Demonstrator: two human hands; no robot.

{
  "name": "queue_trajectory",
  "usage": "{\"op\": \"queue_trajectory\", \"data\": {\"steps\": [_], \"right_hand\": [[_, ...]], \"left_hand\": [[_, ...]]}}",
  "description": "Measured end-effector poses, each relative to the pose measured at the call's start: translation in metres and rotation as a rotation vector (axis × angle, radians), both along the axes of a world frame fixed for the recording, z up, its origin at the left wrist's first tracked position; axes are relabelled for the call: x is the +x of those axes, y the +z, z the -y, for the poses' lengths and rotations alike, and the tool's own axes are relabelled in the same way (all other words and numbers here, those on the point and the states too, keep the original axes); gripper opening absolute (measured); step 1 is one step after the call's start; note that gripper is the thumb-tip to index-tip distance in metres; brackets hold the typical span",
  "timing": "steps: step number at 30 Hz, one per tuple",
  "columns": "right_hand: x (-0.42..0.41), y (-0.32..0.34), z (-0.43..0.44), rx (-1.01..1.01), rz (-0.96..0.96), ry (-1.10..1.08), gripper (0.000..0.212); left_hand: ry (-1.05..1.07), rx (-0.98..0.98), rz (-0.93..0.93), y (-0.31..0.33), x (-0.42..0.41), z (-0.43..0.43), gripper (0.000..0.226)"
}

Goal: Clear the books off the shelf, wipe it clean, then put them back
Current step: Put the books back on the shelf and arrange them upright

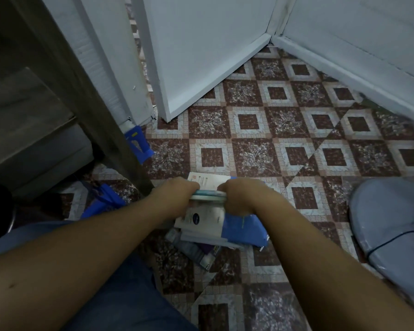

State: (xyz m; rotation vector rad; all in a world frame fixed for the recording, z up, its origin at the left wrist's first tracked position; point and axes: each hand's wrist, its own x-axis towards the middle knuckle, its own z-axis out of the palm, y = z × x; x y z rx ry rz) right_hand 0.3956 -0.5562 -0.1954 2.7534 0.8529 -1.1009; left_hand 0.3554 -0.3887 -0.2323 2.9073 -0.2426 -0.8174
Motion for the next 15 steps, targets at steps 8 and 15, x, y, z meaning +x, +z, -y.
{"op": "queue_trajectory", "data": {"steps": [8,15], "right_hand": [[-0.011,0.082,-0.041,-0.067,0.071,0.072,0.030],[-0.052,0.144,-0.093,0.006,0.248,0.213,0.041]], "left_hand": [[0.019,-0.149,0.049,0.091,-0.029,-0.039,0.021],[0.122,-0.114,0.153,0.170,-0.076,-0.095,0.021]]}}
